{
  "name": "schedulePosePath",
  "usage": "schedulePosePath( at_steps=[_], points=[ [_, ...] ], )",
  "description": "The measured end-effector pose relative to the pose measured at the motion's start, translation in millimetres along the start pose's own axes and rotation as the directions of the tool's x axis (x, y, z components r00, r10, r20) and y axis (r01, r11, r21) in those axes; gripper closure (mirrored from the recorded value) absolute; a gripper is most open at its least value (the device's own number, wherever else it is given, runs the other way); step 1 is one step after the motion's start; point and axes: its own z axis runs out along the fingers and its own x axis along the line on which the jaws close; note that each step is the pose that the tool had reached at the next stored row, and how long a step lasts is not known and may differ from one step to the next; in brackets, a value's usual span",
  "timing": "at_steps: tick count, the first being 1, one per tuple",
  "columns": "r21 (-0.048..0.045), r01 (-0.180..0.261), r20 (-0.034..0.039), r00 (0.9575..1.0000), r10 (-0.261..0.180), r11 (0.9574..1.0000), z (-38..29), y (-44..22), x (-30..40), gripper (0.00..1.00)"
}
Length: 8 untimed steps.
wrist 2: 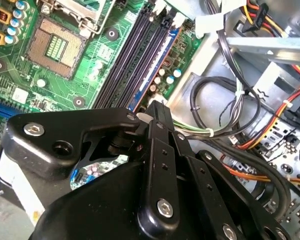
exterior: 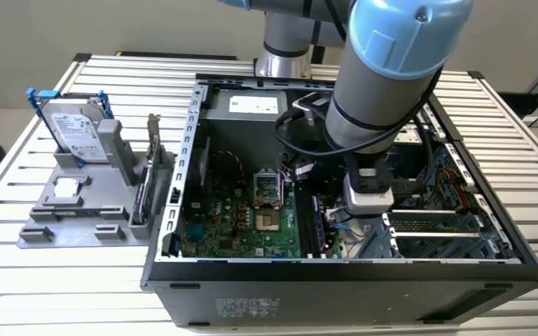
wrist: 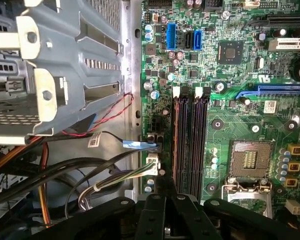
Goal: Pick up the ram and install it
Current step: 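Press down the ram until it locks into place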
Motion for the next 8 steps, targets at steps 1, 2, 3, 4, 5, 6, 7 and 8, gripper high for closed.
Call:
schedulePosePath(
  at_steps=[1,2,3,4,5,6,7,8],
  points=[
    [0.0006,0.008,0.0013,1.0000,-0.008,1.0000,0.0,0.0,0.0,1.00],
    [0.0011,0.015,0.0024,0.9999,-0.015,0.9999,0.1,0.0,0.0,1.00],
    [0.0015,0.022,0.0037,0.9998,-0.022,0.9998,0.0,0.0,0.0,1.00],
    [0.0020,0.029,0.0050,0.9996,-0.029,0.9996,0.0,0.0,0.0,1.00],
    [0.0025,0.036,0.0063,0.9993,-0.036,0.9993,0.0,0.0,0.0,1.00],
    [0.0030,0.043,0.0076,0.9991,-0.043,0.9991,0.1,0.0,0.0,1.00],
    [0.0034,0.049,0.0088,0.9988,-0.049,0.9988,0.1,0.0,0.0,1.00],
    [0.0040,0.057,0.0102,0.9983,-0.057,0.9984,0.1,0.0,0.0,1.00]
  ],
)
